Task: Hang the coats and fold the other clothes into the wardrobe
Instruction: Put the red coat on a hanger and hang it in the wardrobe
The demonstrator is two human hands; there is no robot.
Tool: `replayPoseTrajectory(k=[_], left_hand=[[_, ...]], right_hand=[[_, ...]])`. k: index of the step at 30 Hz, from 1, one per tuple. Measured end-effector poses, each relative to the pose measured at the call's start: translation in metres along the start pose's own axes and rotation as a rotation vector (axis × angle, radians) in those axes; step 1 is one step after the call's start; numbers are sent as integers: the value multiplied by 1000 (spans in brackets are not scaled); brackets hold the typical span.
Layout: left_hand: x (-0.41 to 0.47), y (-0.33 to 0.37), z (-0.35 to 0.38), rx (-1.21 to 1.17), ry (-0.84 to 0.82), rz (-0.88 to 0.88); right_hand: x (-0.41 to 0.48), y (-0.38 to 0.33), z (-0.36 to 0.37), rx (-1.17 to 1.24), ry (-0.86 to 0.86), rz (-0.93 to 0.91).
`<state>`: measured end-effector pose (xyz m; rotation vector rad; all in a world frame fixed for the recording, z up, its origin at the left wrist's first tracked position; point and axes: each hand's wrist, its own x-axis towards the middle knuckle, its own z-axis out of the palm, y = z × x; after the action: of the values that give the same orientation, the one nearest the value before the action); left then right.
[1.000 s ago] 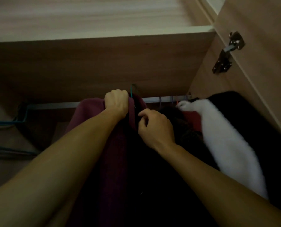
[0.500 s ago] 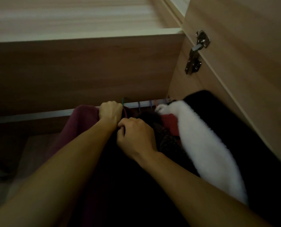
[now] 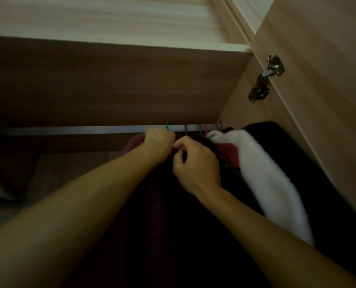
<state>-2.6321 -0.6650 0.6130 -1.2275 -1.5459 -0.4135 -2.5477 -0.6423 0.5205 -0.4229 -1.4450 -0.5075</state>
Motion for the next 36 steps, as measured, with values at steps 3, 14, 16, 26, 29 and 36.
replayPoseTrajectory(k=[3, 14, 16, 26, 29, 36], left_hand=[[-16, -20, -21, -105, 47, 10], [-174, -55, 93, -1640, -41, 69], [-206, -29, 113, -1656, -115, 95], [-291, 49, 186, -1395, -154, 208], [-296, 21, 238, -1300, 11, -159], [-283, -2, 346, -1200, -401, -485]], right_hand=[[-8, -6, -8, 70, 77, 29], [-33, -98, -2, 130, 105, -127], [-38, -122, 7, 105, 25, -240], [-104, -92, 75, -438, -954, -93], [-121, -58, 72, -647, -1049, -144], [-125, -26, 82, -754, -1020, -230]])
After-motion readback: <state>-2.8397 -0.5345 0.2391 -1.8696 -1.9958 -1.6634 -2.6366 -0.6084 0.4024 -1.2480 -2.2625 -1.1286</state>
